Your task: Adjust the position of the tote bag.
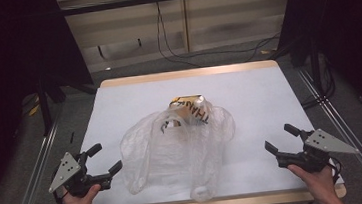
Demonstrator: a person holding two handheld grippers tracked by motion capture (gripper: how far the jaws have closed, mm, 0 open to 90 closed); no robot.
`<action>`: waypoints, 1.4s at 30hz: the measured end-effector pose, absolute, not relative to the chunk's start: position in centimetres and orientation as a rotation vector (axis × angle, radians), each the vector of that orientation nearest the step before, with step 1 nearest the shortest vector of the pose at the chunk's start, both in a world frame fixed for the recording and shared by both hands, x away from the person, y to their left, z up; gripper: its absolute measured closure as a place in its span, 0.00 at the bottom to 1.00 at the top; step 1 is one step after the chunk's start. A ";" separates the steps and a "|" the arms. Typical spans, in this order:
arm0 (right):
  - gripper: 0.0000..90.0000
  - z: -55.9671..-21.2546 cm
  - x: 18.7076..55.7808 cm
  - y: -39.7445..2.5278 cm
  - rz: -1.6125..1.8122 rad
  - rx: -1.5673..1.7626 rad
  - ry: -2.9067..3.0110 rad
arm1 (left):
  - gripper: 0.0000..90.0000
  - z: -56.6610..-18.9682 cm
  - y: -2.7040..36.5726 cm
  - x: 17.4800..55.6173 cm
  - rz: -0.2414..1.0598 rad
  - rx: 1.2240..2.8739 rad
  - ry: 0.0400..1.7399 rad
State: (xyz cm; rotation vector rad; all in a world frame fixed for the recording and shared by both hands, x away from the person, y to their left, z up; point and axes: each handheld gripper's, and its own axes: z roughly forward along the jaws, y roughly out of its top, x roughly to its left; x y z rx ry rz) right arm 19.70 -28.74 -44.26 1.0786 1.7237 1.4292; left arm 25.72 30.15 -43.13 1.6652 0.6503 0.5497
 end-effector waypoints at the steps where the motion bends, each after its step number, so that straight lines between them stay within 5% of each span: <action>1: 0.15 -44.3 19.7 -28.7 1.429 1.079 1.724 | 0.09 -43.1 30.1 25.7 0.550 1.665 0.650; 23: 0.20 -43.6 19.3 -26.9 1.471 0.982 1.806 | 0.11 -42.3 29.4 24.7 0.531 1.704 0.590; 42: 0.51 -42.8 18.4 -21.0 1.599 0.842 2.103 | 0.21 -42.1 28.6 22.6 0.497 1.709 0.532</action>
